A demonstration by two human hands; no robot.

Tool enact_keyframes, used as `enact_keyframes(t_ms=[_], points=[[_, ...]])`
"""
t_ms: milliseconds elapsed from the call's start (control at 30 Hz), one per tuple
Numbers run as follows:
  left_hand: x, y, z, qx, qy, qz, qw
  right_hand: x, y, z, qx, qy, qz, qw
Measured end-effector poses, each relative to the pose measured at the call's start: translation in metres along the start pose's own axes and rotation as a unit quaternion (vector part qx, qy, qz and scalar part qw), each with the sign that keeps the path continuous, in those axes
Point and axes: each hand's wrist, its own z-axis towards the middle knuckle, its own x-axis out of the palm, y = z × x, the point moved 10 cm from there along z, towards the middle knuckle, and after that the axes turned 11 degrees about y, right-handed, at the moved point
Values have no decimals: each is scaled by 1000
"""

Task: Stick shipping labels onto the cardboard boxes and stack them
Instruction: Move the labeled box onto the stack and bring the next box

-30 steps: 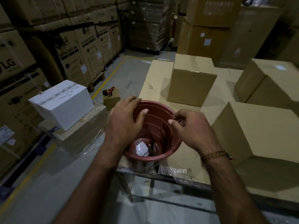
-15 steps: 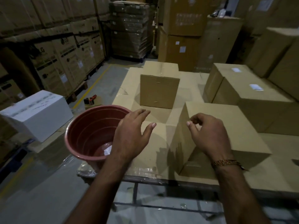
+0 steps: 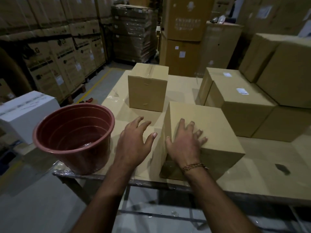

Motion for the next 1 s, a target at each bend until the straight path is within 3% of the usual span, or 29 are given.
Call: enact_keyframes(t_ms=[267,433,567,633,767,1000], points=[[49,-20,4,-47,31,-15,998,-49,-71,-6,-37,-50,136,989],[109,-18,11,-116,128,-65,983,-66,-114,-18,-75,-37,227,970],[154,-23,7,-183,210,-258,925,-72,-132,-28,-93,-11,275,957],[157,-24,6,-210,189,-327,902,-78,-134,-34,-115,-6,280,953],[135,-32,11,-196,105,-341,913,-86,-138,-38,-153,11,300,941],[75,-28,33,-158,36,-179,970,-66,-153,2,-148,85,351,921]])
